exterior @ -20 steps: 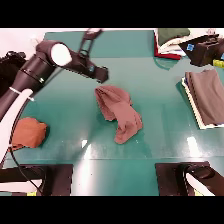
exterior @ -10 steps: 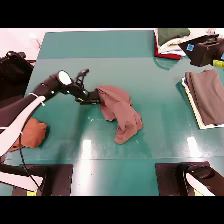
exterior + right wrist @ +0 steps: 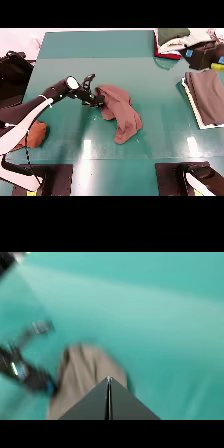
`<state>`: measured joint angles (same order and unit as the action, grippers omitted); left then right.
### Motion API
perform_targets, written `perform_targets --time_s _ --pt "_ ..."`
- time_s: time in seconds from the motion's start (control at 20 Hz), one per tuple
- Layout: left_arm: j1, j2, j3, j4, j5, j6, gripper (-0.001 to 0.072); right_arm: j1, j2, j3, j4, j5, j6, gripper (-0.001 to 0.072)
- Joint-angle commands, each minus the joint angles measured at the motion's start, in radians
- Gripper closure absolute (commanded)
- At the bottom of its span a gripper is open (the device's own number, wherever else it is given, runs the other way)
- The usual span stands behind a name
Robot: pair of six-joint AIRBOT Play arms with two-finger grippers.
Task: Fold the shirts.
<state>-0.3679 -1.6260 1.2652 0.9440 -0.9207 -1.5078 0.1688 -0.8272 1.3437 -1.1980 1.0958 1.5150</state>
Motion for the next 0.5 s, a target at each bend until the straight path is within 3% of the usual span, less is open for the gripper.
perform_targets --time_s 0.0,0.1,0.15,0.2,0.25,0.45 --pt "0.054 0.031 0.068 0.027 -0.058 0.024 0.0683 -0.059 -0.035 -0.097 0.001 0.194 0.011 0.0692" --pt "0.075 0.057 0.087 0.055 -0.063 0.024 0.0683 -0.077 -0.060 -0.254 0.020 0.216 0.010 0.0685" --pt "0.083 0.065 0.088 0.066 -0.063 0.024 0.0683 -0.082 -0.077 -0.342 0.058 0.206 -0.002 0.0565" --pt "0.084 0.066 0.087 0.075 -0.068 0.024 0.0683 -0.080 -0.104 -0.438 0.113 0.177 -0.028 0.0327" --pt "0.084 0.066 0.087 0.089 -0.072 0.024 0.0682 -0.069 -0.140 -0.516 0.171 0.142 -0.047 0.0241" --pt "0.084 0.066 0.087 0.097 -0.085 0.024 0.0682 0.057 -0.312 -0.673 0.389 -0.085 -0.188 0.0243"
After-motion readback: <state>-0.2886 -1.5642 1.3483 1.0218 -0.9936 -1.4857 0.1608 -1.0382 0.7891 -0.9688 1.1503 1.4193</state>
